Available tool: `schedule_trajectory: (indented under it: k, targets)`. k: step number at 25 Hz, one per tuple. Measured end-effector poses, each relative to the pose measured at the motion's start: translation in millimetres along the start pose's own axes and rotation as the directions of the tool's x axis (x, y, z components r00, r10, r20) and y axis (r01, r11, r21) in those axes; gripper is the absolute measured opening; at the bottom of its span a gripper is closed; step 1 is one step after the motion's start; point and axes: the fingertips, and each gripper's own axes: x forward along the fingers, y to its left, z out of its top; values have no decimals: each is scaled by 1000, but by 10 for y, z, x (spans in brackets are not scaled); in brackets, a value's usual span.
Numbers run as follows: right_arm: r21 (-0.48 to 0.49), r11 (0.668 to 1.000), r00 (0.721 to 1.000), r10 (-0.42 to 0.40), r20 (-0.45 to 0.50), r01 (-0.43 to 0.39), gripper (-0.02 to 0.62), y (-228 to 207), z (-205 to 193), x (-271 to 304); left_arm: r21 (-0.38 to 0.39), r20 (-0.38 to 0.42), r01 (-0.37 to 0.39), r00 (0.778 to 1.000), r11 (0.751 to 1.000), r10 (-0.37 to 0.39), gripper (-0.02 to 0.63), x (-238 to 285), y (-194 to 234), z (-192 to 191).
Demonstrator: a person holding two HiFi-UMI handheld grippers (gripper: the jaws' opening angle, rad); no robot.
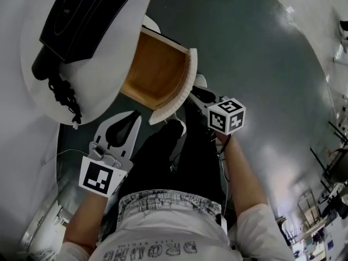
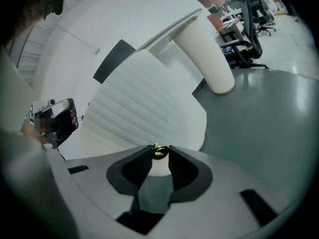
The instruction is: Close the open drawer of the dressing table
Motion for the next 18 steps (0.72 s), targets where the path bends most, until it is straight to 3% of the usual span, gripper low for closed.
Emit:
schedule_trajectory:
  k: [8,18]
  targets:
    - [21,1000,999,11,34,-12,109,152,217,304,10,29,-91,995,996,90,32,-302,280,40]
    - [-49,995,995,85,-44,-87,114,409,522,849,-50,97,-200,974,978,204,32,-436,541,219]
